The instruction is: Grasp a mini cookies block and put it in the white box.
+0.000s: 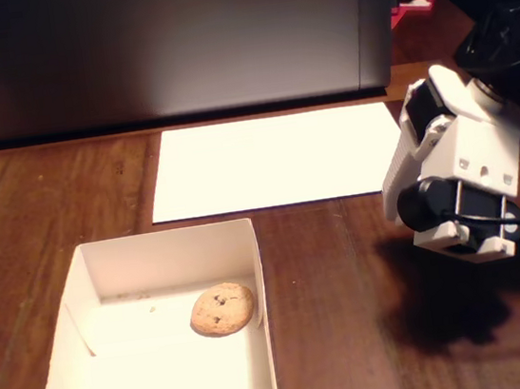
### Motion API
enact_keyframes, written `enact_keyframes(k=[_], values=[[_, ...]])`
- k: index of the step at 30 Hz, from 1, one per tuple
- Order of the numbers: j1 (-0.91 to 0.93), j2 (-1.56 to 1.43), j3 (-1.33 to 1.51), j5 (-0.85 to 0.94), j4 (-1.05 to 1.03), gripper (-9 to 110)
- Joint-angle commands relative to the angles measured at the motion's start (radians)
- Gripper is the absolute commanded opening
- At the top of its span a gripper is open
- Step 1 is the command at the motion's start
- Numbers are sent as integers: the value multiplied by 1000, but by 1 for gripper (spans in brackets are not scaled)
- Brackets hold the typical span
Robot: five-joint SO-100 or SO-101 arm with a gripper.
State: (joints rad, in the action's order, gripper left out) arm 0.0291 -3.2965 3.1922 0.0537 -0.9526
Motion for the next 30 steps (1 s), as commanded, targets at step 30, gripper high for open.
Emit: enact_keyframes(k=[30], values=[[31,-80,20,-103,-143,0]])
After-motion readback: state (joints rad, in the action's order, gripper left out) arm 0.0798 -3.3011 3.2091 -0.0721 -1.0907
